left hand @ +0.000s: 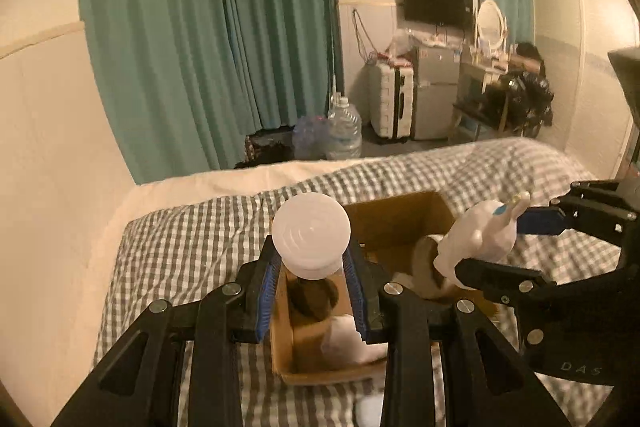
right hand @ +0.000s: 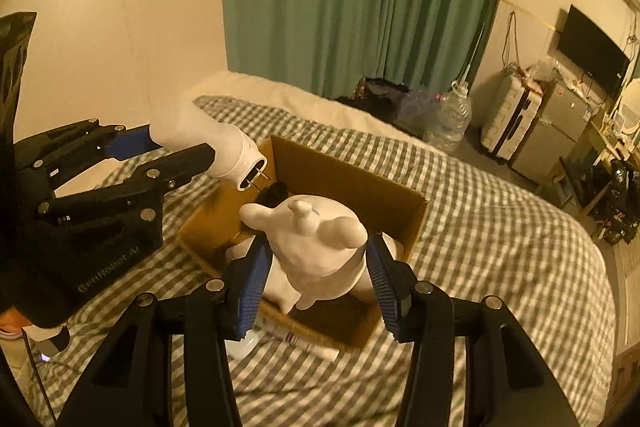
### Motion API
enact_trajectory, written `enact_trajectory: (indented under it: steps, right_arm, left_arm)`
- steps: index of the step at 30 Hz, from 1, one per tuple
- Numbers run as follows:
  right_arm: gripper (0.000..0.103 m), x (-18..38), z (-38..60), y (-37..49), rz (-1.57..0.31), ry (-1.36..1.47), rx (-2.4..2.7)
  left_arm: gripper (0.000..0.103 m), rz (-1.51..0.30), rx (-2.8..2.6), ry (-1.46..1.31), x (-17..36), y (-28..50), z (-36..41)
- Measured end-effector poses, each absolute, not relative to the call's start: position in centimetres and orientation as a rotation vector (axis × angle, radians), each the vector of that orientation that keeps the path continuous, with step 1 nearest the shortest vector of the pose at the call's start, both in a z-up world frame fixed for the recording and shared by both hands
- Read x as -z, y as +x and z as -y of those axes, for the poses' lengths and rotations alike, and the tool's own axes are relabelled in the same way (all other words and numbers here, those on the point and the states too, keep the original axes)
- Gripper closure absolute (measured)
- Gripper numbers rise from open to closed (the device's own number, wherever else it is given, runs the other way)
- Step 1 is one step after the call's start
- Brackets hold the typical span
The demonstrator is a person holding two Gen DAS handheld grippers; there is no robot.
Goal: Organize objects
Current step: 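Place bottle and figurine into the box and open both tools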
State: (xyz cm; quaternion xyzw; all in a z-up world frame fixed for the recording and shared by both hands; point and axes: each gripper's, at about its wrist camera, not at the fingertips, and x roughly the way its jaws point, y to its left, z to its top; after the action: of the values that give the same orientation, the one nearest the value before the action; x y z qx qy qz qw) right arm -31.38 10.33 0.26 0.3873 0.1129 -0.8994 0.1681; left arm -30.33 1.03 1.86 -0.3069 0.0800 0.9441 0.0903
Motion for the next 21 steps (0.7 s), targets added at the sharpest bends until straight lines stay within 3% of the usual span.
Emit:
enact_trajectory:
  steps: [9,21]
  right_arm:
    - [0.055,6.4,-10.5,-37.5,-0.288,1.238,2.489]
    - [0.055,9.2,-9.2,-40.3,-0.389,1.207,2.539]
  left_arm:
    - [0.071,-0.193,-2.729,-1.056,4.3,-35.6,-0.8]
    - [0.071,-0.269,-2.710,-1.054,6.5,-37.8,-2.2]
